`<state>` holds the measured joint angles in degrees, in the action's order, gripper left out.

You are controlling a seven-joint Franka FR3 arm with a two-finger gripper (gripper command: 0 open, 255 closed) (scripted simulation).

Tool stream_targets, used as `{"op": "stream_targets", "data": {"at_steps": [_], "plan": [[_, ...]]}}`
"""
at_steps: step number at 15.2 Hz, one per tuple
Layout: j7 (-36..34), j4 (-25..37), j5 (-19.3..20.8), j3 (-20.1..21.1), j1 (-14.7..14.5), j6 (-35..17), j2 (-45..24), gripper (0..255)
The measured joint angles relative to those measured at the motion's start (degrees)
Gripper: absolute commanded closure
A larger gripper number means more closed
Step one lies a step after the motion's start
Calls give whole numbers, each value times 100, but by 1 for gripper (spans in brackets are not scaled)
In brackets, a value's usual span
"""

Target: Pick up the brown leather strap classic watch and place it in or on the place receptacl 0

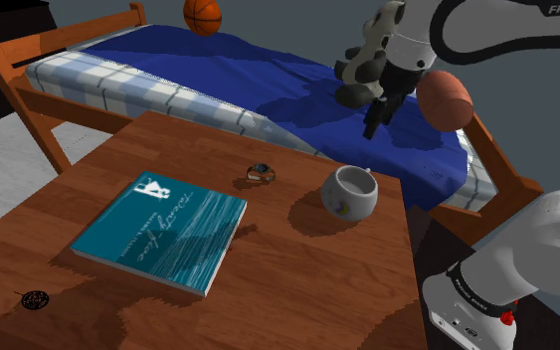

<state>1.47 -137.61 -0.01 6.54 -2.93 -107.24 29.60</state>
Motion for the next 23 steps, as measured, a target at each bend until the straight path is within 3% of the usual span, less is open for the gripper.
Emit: {"op": "stream_targets", "data": {"at_steps": [12,23], "plan": [[-56,994,24,440,-290,-1442,-2403,0],[-265,2765,456,726,-710,-2004,-4743,0]]}}
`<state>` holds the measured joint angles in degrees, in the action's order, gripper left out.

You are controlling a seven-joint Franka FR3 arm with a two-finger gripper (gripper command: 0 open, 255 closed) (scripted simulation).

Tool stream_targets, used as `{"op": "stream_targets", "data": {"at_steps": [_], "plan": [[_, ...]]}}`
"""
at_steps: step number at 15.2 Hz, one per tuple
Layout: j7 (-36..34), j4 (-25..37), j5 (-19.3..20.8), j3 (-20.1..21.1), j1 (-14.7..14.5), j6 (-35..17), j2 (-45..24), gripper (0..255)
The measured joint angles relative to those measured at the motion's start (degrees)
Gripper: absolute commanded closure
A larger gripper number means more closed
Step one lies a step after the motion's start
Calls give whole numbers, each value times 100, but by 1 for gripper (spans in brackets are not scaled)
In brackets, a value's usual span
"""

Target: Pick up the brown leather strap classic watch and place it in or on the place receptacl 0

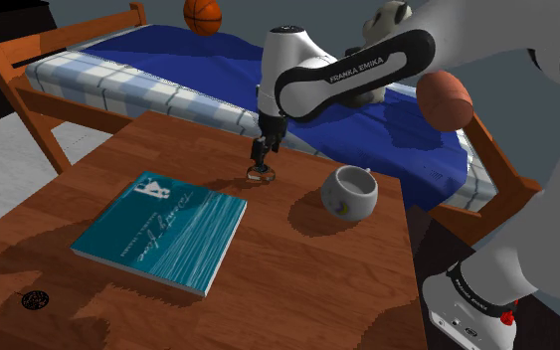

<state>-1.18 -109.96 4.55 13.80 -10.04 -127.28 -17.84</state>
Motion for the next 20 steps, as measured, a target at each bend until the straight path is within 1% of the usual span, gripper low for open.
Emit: {"op": "stream_targets", "data": {"at_steps": [3,9,15,16,20], "plan": [[-32,288,87,12,-93,-92,-384,0],[-64,223,175,-32,-122,-442,-674,0],[-73,222,187,-38,-128,-482,-711,0],[-73,222,187,-38,-128,-482,-711,255],[-73,223,187,-37,-129,-482,-711,255]]}}
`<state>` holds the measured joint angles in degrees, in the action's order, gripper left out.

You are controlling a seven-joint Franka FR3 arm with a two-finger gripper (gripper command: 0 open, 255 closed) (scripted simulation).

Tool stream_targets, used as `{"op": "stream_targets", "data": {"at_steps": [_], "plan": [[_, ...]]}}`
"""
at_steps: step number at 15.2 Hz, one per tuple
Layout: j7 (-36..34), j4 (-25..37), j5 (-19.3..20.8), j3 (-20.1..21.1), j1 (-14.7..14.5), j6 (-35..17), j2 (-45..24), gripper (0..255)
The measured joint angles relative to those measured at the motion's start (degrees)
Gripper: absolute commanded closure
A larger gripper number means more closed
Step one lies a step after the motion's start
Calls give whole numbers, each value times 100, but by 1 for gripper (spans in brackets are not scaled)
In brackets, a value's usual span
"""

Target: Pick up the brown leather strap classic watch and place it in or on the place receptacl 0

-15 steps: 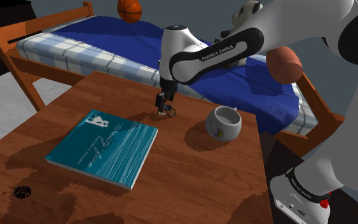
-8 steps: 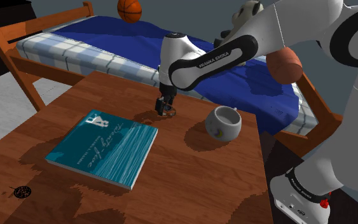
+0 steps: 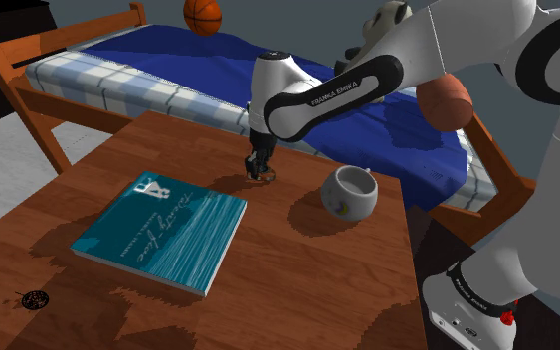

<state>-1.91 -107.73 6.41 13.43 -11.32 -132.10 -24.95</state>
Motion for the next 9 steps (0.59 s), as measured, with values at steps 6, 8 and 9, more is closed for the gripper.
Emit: {"op": "stream_targets", "data": {"at_steps": [6,8,9], "plan": [[0,0,0,1,0,0,0,255],[15,7,-18,9,11,64,57,255],[24,35,-31,16,16,129,96,255]]}}
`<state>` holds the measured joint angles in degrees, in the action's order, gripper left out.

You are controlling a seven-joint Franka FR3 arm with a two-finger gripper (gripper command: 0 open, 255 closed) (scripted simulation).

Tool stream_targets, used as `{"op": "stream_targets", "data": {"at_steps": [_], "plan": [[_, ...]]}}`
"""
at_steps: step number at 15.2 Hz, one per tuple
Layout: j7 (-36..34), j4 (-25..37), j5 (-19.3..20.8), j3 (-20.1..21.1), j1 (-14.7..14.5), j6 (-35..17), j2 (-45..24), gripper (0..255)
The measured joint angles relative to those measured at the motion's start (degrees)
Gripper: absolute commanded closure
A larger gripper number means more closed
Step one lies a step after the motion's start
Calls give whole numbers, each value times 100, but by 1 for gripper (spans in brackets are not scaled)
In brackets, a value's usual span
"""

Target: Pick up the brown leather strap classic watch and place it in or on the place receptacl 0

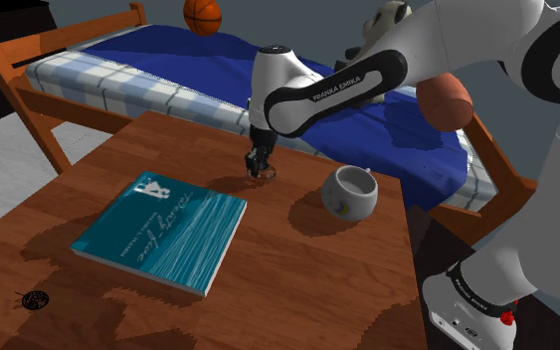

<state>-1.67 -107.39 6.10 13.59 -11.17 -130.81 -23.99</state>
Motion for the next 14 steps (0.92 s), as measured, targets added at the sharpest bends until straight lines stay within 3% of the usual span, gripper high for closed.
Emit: {"op": "stream_targets", "data": {"at_steps": [14], "plan": [[89,349,-174,84,48,870,538,255]]}}
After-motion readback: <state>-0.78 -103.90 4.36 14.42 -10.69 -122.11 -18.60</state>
